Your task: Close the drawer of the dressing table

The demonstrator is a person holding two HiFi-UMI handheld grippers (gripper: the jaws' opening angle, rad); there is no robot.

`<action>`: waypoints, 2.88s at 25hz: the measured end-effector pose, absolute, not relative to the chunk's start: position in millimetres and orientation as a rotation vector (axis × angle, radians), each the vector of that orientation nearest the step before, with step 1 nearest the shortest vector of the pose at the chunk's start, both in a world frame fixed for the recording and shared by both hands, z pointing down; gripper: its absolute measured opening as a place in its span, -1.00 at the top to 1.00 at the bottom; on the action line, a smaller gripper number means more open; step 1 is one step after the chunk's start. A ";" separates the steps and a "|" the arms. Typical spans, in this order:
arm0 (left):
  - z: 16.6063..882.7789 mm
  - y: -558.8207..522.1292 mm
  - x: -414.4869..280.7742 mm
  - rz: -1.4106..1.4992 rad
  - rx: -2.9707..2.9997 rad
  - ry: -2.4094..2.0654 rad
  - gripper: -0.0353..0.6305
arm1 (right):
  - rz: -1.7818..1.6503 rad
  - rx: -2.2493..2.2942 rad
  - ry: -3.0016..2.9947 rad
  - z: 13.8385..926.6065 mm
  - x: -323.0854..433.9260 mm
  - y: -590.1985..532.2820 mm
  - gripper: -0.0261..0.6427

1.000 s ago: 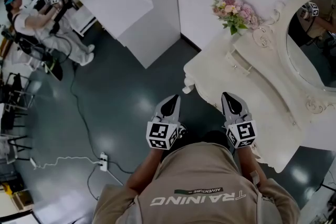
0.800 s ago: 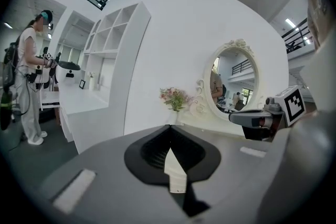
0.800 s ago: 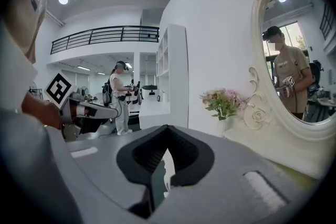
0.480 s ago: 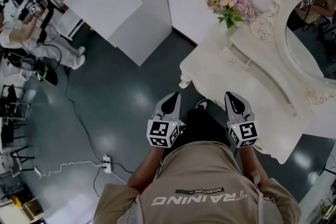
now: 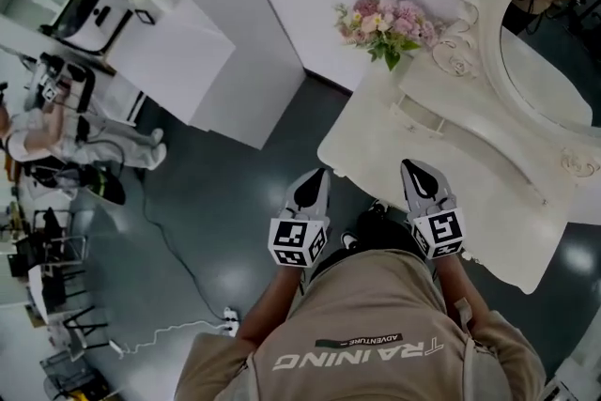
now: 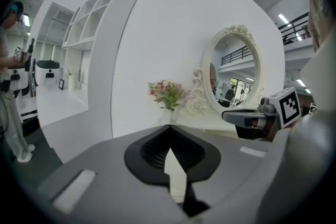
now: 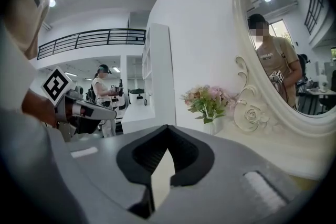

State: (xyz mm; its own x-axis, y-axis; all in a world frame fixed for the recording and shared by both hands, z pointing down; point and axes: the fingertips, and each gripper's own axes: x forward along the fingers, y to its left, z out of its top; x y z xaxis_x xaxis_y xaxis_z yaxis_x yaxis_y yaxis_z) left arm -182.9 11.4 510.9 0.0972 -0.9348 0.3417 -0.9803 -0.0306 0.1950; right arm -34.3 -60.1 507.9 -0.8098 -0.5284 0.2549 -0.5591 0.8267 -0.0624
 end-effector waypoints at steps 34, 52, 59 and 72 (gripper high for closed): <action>511.3 -176.4 -97.2 0.340 2.404 -1.389 0.84 | 0.335 1.330 -2.513 549.9 51.4 -155.3 0.91; 528.6 -189.6 -114.2 0.359 2.445 -1.239 0.84 | 0.654 1.332 -2.368 604.2 26.5 -164.3 0.91; 538.7 -190.3 -108.9 0.363 2.445 -1.186 0.84 | 0.865 1.323 -2.312 639.9 6.9 -176.9 0.91; 555.3 -204.8 -114.8 0.406 2.433 -1.142 0.84 | 0.990 1.239 -2.155 708.4 -12.9 -177.3 0.91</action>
